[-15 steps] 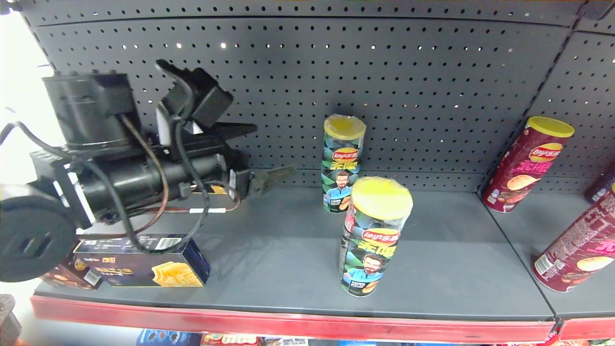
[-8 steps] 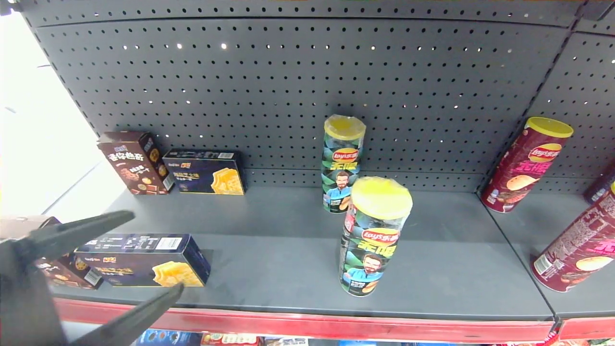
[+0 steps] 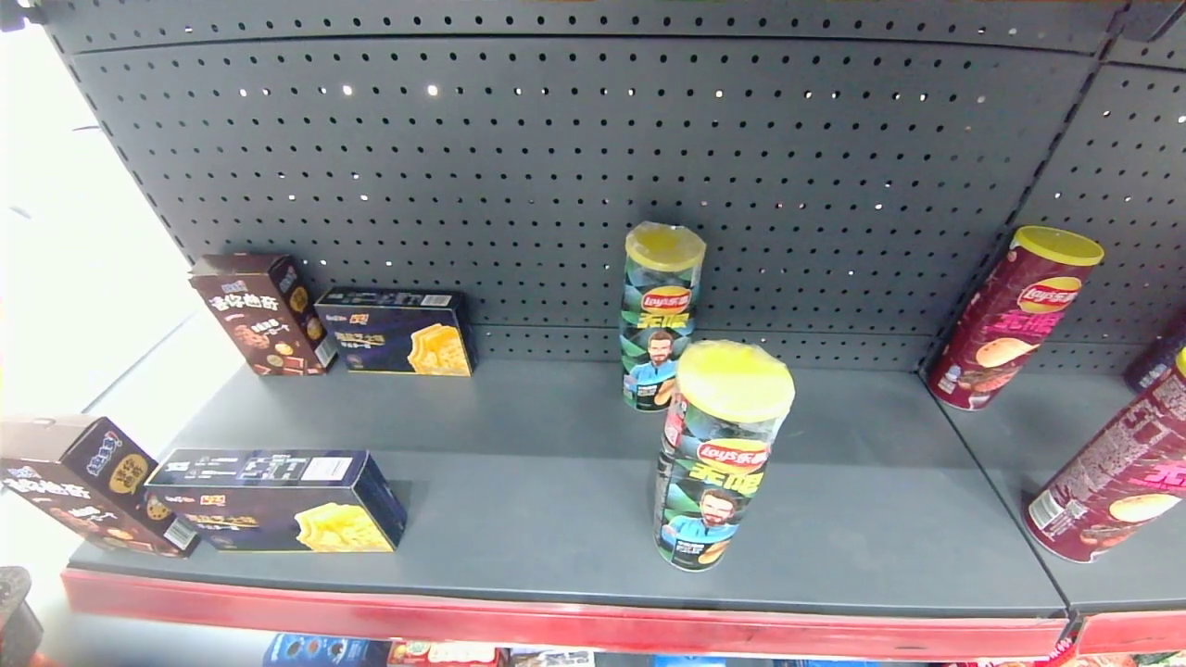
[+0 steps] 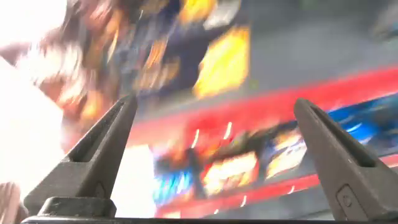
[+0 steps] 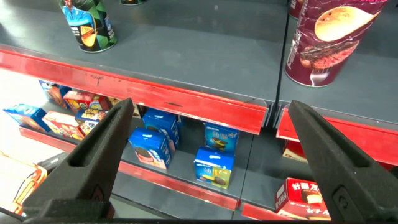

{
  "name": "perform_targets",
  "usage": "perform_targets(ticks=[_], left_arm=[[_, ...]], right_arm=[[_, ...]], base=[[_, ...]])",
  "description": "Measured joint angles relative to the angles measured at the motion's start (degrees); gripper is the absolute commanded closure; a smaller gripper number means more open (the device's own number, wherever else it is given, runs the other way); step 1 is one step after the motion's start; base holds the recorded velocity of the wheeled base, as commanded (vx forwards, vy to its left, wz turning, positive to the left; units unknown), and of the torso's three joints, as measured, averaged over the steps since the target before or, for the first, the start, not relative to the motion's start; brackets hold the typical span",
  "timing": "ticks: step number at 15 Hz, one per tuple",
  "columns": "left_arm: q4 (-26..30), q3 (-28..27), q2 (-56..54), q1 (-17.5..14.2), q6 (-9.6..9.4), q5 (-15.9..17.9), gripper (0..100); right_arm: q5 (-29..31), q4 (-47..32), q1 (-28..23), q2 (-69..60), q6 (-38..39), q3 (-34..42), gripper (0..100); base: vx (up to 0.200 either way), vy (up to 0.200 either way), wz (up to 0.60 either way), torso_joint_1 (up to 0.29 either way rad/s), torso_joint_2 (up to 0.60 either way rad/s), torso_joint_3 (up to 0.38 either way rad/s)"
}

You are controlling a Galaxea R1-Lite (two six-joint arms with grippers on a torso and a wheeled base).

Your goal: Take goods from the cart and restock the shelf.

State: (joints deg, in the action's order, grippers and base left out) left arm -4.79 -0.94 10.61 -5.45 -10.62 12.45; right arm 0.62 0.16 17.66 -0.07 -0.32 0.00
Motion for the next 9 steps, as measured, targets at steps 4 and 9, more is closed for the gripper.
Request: perform_targets(ticks=[4, 9], left_arm=[[1.1, 0.8, -5.3, -1.7, 0.48, 0.0, 0], [1.1, 0.9, -8.1, 6.5, 3.45, -0.1, 0]], right_arm=[[0.0, 0.0, 0.0, 0.0, 0.0, 0.0, 0], [0.0, 0.0, 0.0, 0.0, 0.0, 0.0, 0]], base=[[0.0, 0.0, 0.0, 0.0, 0.0, 0.0], [0.0, 0.0, 0.0, 0.0, 0.0, 0.0]])
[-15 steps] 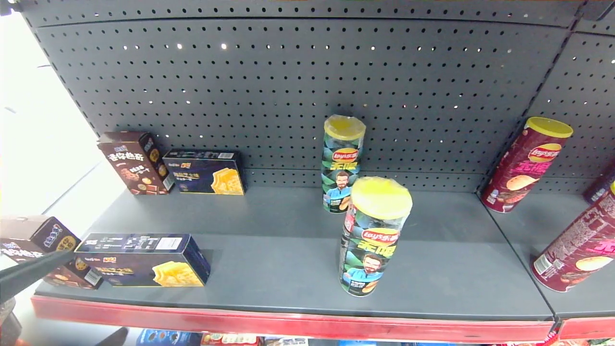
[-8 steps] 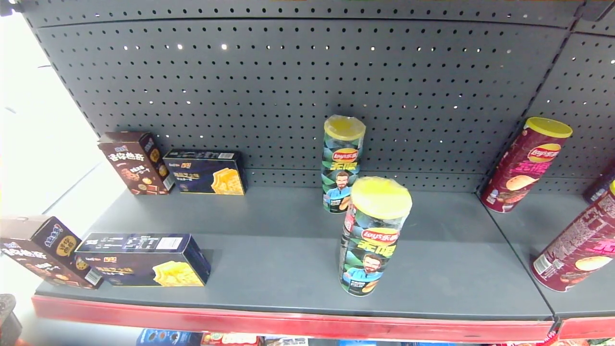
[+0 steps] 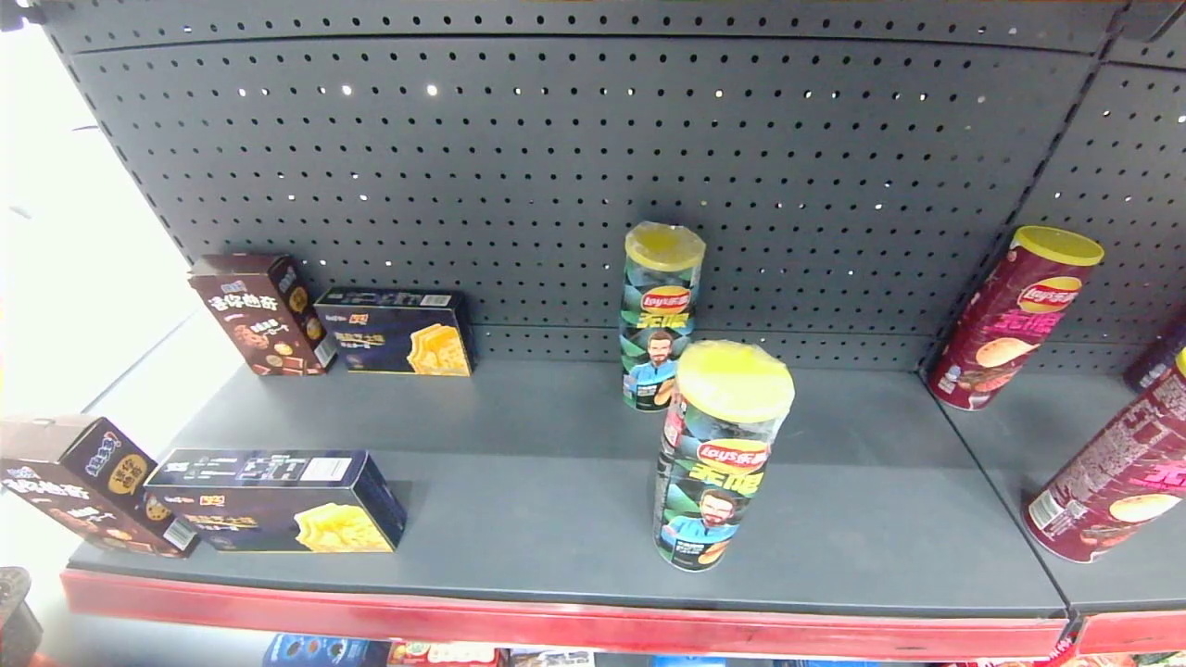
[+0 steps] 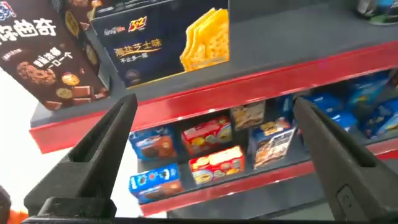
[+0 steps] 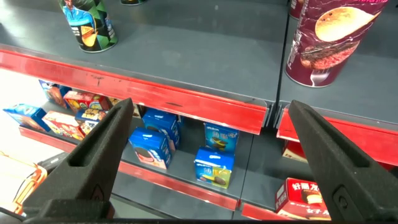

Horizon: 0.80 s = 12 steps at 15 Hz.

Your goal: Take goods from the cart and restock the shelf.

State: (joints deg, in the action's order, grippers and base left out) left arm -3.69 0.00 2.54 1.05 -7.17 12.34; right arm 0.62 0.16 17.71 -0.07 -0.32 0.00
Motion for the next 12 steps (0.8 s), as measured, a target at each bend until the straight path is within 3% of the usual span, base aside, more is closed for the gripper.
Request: perform_targets(ticks=[3, 4, 5, 7, 8, 10, 12], left_arm=[[0.0, 0.0, -2.1, -1.0, 4.39, 0.1, 0], [0.0, 0.0, -2.4, -1.1, 5.17, -1.7, 0], [0.1, 0.0, -2.6, -1.2, 5.45, -4.5, 0], [2.4, 0.0, -2.8, -1.2, 5.78, -14.7, 0], [3.3, 0.0, -2.8, -1.2, 6.0, -17.8, 0], [4.1, -0.1, -2.8, -1.1, 4.71, -15.9, 0], [4.1, -0.2, -2.8, -0.8, 5.64, -12.7, 0]], right_arm=[[0.0, 0.0, 0.0, 0.0, 0.0, 0.0, 0], [0.0, 0.0, 0.0, 0.0, 0.0, 0.0, 0], [0.0, 0.0, -0.1, 0.0, 0.0, 0.0, 0], [0.0, 0.0, 0.0, 0.0, 0.0, 0.0, 0], [0.0, 0.0, 0.0, 0.0, 0.0, 0.0, 0], [0.0, 0.0, 0.0, 0.0, 0.0, 0.0, 0], [-0.1, 0.0, 0.0, 0.0, -0.2, 0.0, 0]], base=[[0.0, 0.0, 0.0, 0.0, 0.0, 0.0], [0.0, 0.0, 0.0, 0.0, 0.0, 0.0], [0.0, 0.0, 0.0, 0.0, 0.0, 0.0], [0.0, 0.0, 0.0, 0.0, 0.0, 0.0], [0.0, 0.0, 0.0, 0.0, 0.0, 0.0], [0.0, 0.0, 0.0, 0.0, 0.0, 0.0], [0.0, 0.0, 0.0, 0.0, 0.0, 0.0]])
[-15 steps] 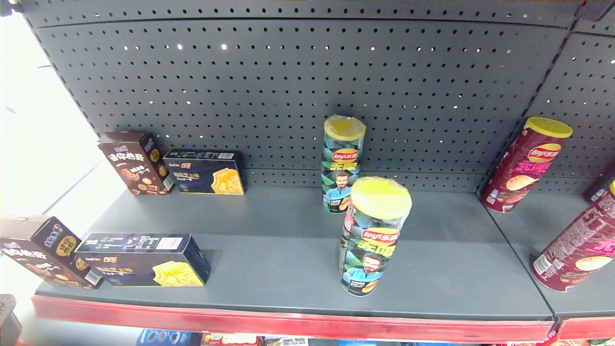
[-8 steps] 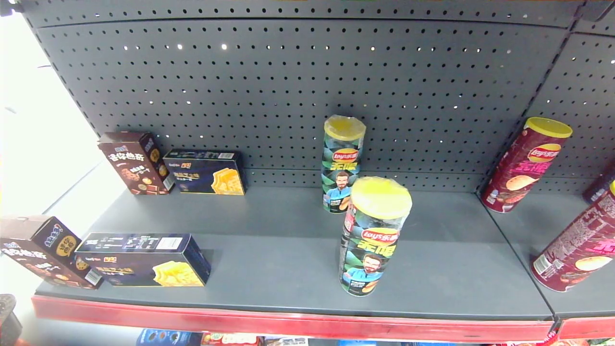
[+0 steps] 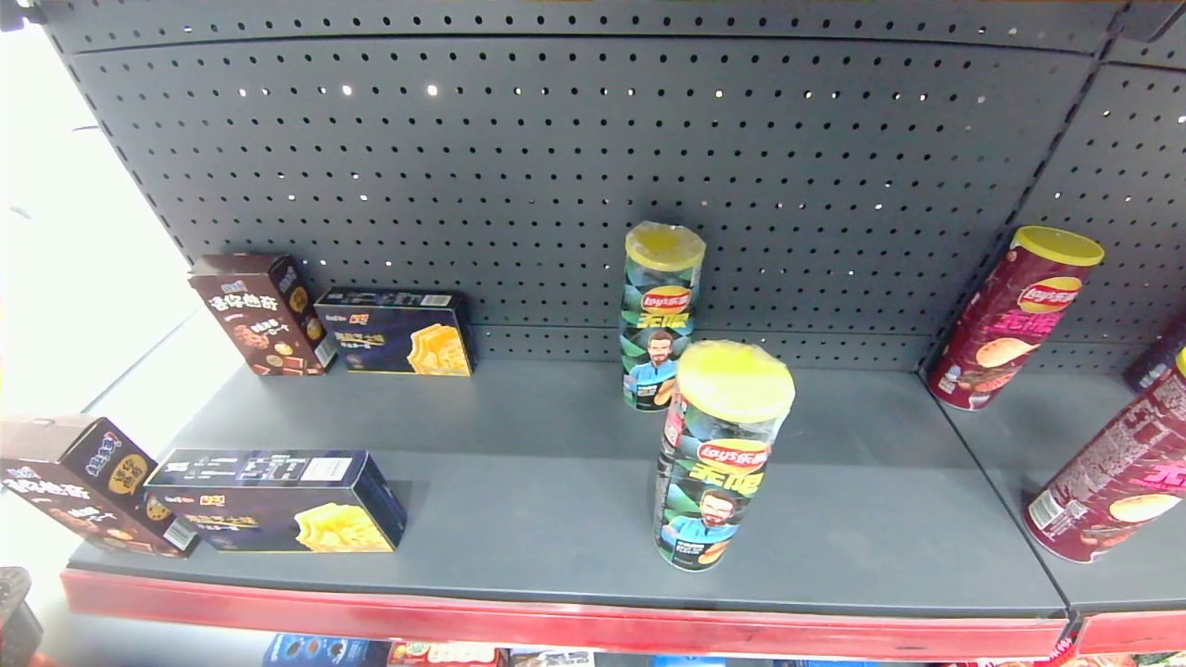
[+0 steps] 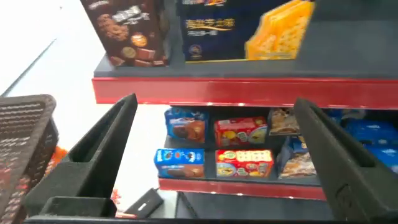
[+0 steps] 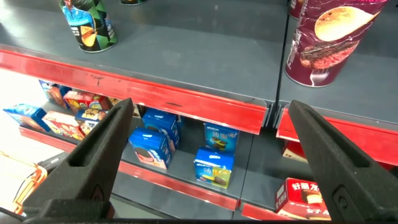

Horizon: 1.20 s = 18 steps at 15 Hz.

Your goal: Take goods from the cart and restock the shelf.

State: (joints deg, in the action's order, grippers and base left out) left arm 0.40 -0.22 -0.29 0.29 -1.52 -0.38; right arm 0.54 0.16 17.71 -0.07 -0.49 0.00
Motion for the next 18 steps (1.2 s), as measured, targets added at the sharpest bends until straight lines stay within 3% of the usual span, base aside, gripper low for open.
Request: perform_targets(ticks=[4, 9, 13, 16, 18], left_arm=[[-0.1, 0.0, 0.0, 0.0, 0.07, 0.4, 0], [-0.2, 0.2, 0.0, 0.0, -0.41, 0.8, 0], [-0.2, 0.1, 0.1, 0.0, -0.37, 0.8, 0], [-0.2, 0.1, 0.1, 0.0, -0.41, 0.9, 0], [-0.2, 0.2, 0.1, 0.0, -0.41, 0.8, 0]], right_arm=[[-0.2, -0.2, 1.3, 0.7, -1.9, -0.7, 0], [-2.1, -0.5, 3.3, 15.3, -2.8, -16.8, 0], [-4.1, 1.4, 12.5, 35.8, -6.8, -22.9, 0], [-2.3, 5.7, 22.1, 49.5, -7.5, -24.4, 0], [-1.4, 7.2, 25.7, 57.0, -7.7, -25.2, 0]], base=[[0.0, 0.0, 0.0, 0.0, 0.0, 0.0], [0.0, 0.0, 0.0, 0.0, 0.0, 0.0], [0.0, 0.0, 0.0, 0.0, 0.0, 0.0], [0.0, 0.0, 0.0, 0.0, 0.0, 0.0], [0.0, 0.0, 0.0, 0.0, 0.0, 0.0]])
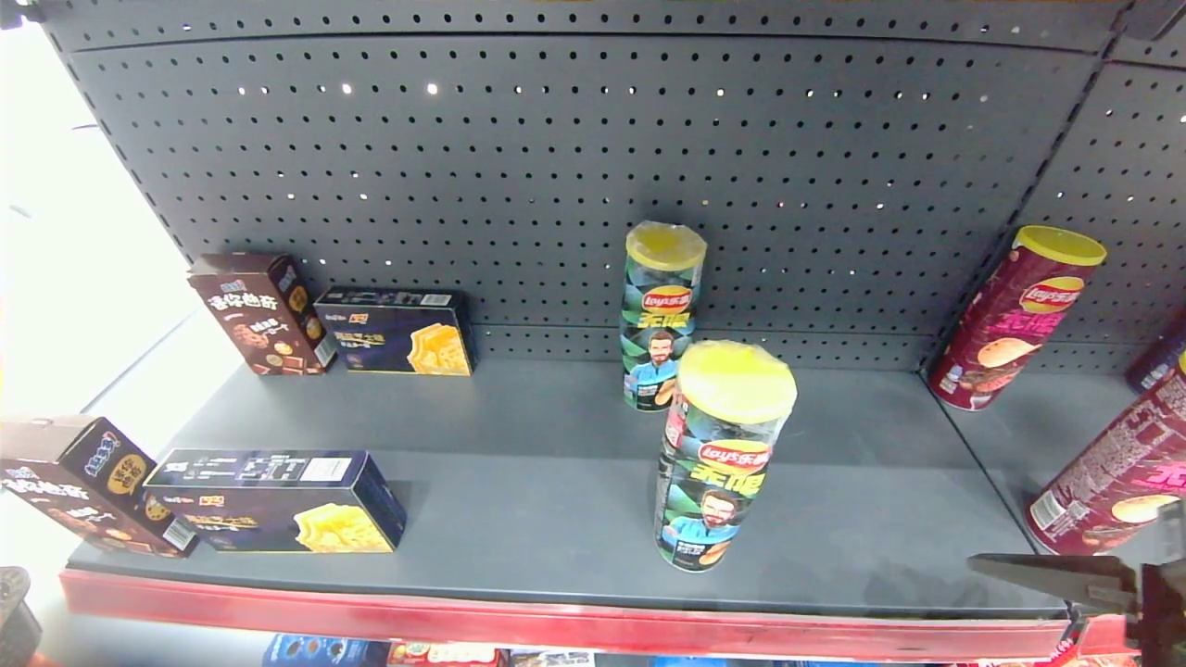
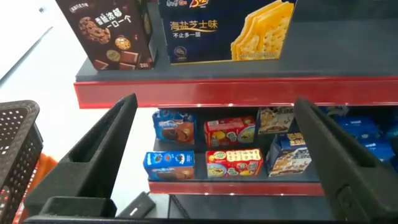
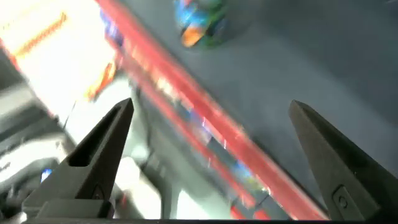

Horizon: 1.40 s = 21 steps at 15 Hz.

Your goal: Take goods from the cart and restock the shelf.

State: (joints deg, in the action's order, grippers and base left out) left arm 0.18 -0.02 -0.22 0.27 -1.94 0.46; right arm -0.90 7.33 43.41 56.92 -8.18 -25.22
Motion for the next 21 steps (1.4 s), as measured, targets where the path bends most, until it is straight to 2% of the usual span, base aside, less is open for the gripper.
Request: perform_targets(ticks=[4, 11, 17, 21], left_arm=[[0.0, 0.0, 0.0, 0.0, -0.02, 0.4, 0], [0.0, -0.1, 0.0, 0.0, 0.38, 0.4, 0], [0.0, -0.1, 0.1, 0.0, 0.49, 1.4, 0], [0.0, -0.1, 0.1, 0.0, 0.49, 1.4, 0]], right_arm=[[5.2, 0.8, 1.6, 10.9, 0.0, -3.4, 0], [8.3, 0.7, -5.5, 21.7, 0.0, -13.3, 0], [11.1, 2.0, -6.7, 29.1, 0.1, -23.3, 0], [11.6, 1.9, -7.1, 30.6, 0.0, -24.2, 0]], base=[[0.0, 0.0, 0.0, 0.0, 0.0, 0.0], [0.0, 0.0, 0.0, 0.0, 0.0, 0.0], [0.0, 0.0, 0.0, 0.0, 0.0, 0.0], [0.0, 0.0, 0.0, 0.0, 0.0, 0.0]])
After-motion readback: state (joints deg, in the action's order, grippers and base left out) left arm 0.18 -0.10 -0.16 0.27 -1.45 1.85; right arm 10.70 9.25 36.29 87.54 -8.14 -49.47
